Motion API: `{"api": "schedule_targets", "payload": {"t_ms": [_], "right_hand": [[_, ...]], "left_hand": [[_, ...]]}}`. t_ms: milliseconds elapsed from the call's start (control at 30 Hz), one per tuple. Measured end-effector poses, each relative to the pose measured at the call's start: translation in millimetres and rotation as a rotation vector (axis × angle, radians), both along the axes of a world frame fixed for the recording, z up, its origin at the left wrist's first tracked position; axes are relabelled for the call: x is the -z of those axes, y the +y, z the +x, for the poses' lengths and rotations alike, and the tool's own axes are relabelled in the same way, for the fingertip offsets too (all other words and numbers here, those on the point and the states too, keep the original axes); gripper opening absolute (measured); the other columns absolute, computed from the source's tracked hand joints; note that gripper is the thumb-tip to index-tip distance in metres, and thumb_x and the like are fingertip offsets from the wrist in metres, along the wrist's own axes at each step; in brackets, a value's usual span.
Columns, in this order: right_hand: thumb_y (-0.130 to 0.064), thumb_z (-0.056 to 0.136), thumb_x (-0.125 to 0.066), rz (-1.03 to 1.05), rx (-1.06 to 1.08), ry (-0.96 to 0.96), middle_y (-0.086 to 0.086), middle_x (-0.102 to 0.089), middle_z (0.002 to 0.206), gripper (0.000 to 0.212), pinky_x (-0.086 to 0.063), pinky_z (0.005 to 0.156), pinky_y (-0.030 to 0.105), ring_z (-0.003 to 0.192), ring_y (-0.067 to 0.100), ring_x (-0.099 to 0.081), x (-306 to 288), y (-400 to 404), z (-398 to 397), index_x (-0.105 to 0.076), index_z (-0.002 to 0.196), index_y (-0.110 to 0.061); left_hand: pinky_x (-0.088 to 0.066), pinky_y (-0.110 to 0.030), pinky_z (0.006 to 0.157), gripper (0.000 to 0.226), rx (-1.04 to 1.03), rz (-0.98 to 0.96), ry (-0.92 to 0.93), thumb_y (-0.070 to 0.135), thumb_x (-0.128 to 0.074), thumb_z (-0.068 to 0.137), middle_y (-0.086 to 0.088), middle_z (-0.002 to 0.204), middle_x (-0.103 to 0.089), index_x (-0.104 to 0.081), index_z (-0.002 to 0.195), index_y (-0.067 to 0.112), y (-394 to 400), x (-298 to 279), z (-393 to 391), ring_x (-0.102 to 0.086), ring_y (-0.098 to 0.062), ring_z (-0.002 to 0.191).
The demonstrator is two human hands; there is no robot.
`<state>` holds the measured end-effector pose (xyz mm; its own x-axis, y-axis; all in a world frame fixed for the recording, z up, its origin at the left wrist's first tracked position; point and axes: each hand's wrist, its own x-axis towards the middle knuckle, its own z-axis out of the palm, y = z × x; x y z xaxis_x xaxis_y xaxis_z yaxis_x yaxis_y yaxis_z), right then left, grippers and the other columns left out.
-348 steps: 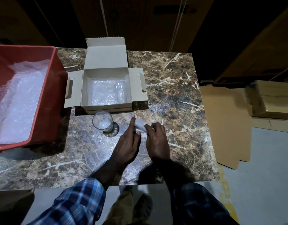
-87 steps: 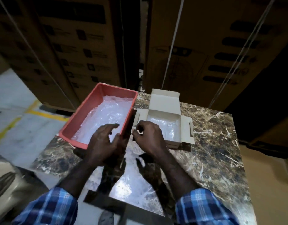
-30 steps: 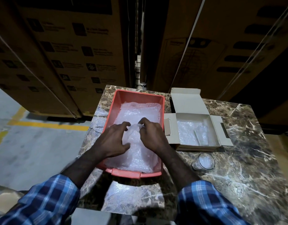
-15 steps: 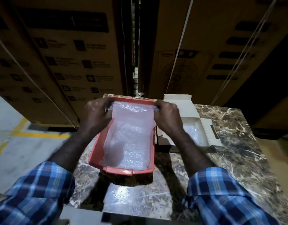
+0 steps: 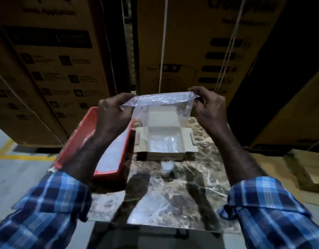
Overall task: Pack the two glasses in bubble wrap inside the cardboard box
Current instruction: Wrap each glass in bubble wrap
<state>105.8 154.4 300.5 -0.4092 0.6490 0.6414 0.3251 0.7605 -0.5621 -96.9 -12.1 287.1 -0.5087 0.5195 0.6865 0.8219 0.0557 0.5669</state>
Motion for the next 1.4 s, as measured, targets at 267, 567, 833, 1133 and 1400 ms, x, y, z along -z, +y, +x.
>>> {"api": "schedule_targets", "payload": {"t_ms": [267, 567, 833, 1133, 1400], "right_hand": [[-0.002, 0.076, -0.048, 0.183, 0.168, -0.005, 0.008, -0.072, 0.117, 0.048, -0.053, 0.092, 0.044, 0.111, 0.028, -0.065, 24, 34, 126, -0.073, 0.117, -0.008], [-0.005, 0.089, -0.053, 0.157, 0.222, -0.108, 0.006, -0.071, 0.122, 0.038, -0.053, 0.093, 0.044, 0.112, 0.027, -0.063, 67, 49, 182, -0.071, 0.122, -0.008], [-0.001, 0.090, -0.066, 0.120, 0.276, -0.092, 0.006, -0.069, 0.126, 0.036, -0.054, 0.096, 0.041, 0.116, 0.022, -0.062, 62, 71, 175, -0.069, 0.125, -0.011], [-0.016, 0.086, -0.044, 0.172, 0.369, -0.045, 0.008, -0.064, 0.133, 0.049, -0.052, 0.097, 0.047, 0.122, 0.028, -0.058, 54, 61, 179, -0.066, 0.130, -0.010], [-0.001, 0.076, -0.039, 0.184, 0.377, -0.073, 0.011, -0.061, 0.137, 0.059, -0.041, 0.108, 0.043, 0.126, 0.033, -0.055, 100, 32, 210, -0.065, 0.129, -0.005]], "left_hand": [[-0.056, -0.023, 0.082, 0.032, 0.129, 0.045, -0.045, 0.009, -0.062, 0.085, 0.002, 0.111, -0.075, -0.076, 0.113, 0.016, 54, 19, 107, -0.071, -0.009, 0.090], [-0.045, -0.005, 0.079, 0.023, 0.173, 0.007, -0.202, 0.006, -0.066, 0.086, 0.004, 0.099, -0.075, -0.077, 0.105, 0.012, 82, 53, 145, -0.063, 0.003, 0.094], [-0.045, -0.003, 0.079, 0.024, 0.184, 0.027, -0.189, 0.002, -0.067, 0.087, 0.010, 0.098, -0.070, -0.076, 0.107, 0.010, 115, 51, 138, -0.062, 0.002, 0.092], [-0.050, -0.010, 0.082, 0.022, 0.237, 0.103, -0.228, 0.009, -0.068, 0.090, 0.005, 0.102, -0.073, -0.075, 0.111, 0.009, 119, 52, 141, -0.065, -0.002, 0.093], [-0.049, -0.008, 0.081, 0.018, 0.298, 0.087, -0.121, 0.009, -0.070, 0.093, 0.002, 0.106, -0.071, -0.074, 0.110, 0.004, 79, 89, 160, -0.066, -0.004, 0.094]]}}
